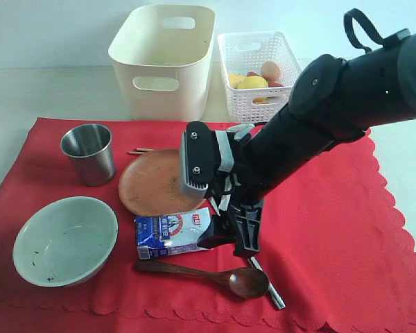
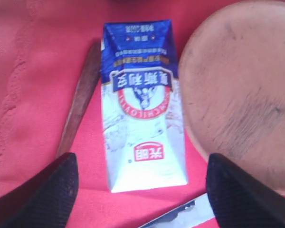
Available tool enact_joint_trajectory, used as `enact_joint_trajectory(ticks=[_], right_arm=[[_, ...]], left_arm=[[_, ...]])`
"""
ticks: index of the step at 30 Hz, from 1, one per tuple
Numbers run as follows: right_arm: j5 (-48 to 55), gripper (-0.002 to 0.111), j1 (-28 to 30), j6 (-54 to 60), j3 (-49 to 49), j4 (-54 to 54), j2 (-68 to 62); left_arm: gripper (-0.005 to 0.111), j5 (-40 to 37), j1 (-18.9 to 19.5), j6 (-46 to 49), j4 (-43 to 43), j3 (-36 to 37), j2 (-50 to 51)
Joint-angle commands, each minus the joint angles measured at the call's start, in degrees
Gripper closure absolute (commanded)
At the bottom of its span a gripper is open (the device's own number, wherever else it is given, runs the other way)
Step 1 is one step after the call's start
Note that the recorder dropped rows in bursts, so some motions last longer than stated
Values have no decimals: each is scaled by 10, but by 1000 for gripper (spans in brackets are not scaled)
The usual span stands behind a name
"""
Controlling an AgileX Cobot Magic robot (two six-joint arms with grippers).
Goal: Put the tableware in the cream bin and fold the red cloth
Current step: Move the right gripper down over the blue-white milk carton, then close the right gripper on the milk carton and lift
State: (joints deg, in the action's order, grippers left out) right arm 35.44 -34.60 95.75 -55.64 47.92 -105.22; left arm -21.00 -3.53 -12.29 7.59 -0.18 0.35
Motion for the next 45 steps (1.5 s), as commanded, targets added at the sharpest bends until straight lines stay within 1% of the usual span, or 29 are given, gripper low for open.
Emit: enact_joint_trajectory(ticks=[1, 7, 11, 14, 18, 23, 29, 37, 45], right_arm=[[3, 36, -1, 6, -21, 1, -9], [12, 36, -3, 6, -30, -3, -20], [11, 36, -27, 6, -31, -36, -29], [-28, 36, -50, 0, -31, -52, -36], [-84, 36, -64, -31, -31, -52, -46], [-103, 36, -64, -35, -31, -51, -48], [-99, 36, -64, -47, -31, -55, -48], [-91, 36, -64, -70, -31, -106, -48], [-91, 36, -64, -89, -31, -109, -49]], left_arm=[[107, 5, 2, 0, -3, 2, -3], [107, 5, 2, 0, -3, 2, -3], [107, 5, 2, 0, -3, 2, -3], [107, 5, 2, 0, -3, 2, -3], [107, 5, 2, 0, -3, 2, -3], [107, 5, 2, 0, -3, 2, -3], [107, 5, 2, 0, -3, 2, -3], [107, 5, 2, 0, -3, 2, -3], [107, 5, 2, 0, -3, 2, -3]])
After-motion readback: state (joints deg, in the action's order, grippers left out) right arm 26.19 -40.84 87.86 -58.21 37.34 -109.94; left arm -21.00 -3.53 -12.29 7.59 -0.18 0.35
